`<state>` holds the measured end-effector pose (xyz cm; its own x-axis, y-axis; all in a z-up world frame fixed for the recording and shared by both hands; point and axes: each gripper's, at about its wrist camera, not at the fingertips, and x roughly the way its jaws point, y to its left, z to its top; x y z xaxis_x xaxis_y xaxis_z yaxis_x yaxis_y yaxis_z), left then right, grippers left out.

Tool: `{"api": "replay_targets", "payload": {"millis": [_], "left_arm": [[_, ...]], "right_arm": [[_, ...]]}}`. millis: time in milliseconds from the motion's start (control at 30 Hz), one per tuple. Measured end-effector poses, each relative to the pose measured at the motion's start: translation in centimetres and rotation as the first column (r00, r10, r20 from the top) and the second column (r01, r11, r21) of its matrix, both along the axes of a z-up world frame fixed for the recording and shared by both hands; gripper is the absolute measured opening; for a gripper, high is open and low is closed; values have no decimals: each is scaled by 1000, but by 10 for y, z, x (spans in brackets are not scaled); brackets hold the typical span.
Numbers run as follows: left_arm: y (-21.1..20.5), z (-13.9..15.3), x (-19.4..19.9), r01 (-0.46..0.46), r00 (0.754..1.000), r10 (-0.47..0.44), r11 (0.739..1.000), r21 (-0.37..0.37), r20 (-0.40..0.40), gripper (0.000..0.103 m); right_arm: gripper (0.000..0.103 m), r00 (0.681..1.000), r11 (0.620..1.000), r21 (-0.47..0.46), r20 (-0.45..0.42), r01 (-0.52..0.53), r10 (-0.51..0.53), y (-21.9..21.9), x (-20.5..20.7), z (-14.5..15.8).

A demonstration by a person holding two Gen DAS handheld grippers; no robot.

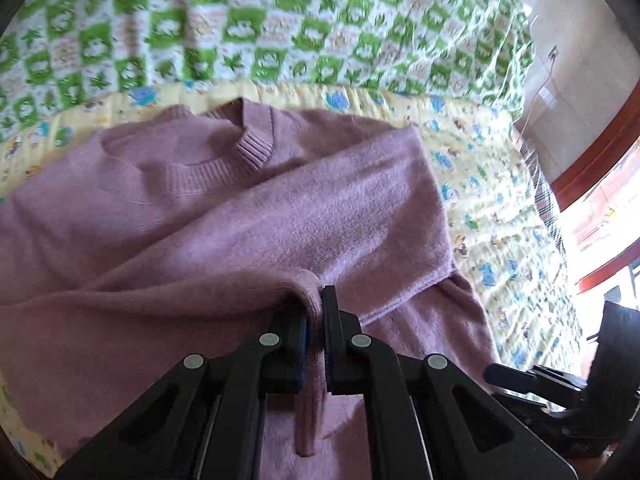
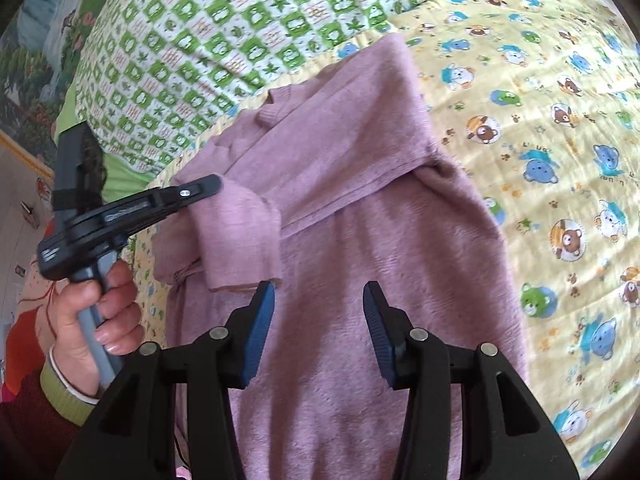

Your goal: Fold small clothes

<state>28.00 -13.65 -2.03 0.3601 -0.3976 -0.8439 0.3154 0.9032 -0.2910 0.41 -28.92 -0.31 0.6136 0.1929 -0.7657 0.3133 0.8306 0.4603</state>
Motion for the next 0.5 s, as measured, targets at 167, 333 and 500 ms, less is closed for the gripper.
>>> {"api": "replay_targets", "payload": {"millis": [167,333,500], "left_arm": [[7,-26,14,-37,996,35,999,-33,-80,7],[44,-3,-15,-87,995,84,994,-62,-48,26],[115,14,-70,-280,960,280,960,16,13,56]], "right_arm": [[48,1000,1000,-1,-15,-2,2,-10,13,-8],[48,998,998,-19,-12,-62,62,3,36,-11],[60,981,975,-109,-20,-195,194,42,66,-14]]}}
